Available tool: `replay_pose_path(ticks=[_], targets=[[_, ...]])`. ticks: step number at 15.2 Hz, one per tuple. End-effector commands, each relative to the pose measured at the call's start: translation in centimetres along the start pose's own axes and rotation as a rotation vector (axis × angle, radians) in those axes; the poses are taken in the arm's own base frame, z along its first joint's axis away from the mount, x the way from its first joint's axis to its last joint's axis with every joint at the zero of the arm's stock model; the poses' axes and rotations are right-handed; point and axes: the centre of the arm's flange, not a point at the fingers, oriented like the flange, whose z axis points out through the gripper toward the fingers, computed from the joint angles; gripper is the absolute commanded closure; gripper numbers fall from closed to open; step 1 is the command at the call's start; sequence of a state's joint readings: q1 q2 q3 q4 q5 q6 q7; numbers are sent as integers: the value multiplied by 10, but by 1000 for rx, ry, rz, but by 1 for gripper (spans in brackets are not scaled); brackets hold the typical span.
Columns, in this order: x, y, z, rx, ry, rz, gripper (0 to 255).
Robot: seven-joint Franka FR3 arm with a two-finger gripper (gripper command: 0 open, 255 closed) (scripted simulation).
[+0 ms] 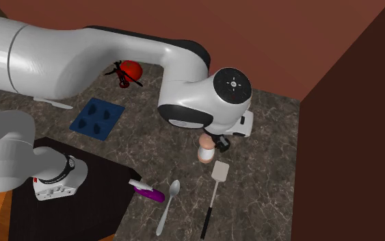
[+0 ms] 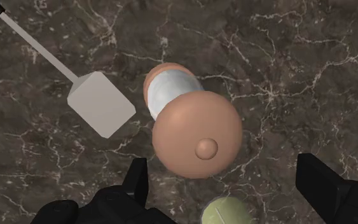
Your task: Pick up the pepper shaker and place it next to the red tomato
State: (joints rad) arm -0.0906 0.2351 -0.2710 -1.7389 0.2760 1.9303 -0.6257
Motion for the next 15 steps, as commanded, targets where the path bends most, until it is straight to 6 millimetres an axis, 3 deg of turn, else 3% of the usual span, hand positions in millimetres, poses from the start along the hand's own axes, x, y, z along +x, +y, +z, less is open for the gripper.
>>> replay_pose_path(ticks=[1, 9, 15], targets=[[12, 12, 9, 7, 3, -6, 0], [13, 12, 49, 7, 3, -6, 0], [13, 12, 49, 7, 3, -6, 0]])
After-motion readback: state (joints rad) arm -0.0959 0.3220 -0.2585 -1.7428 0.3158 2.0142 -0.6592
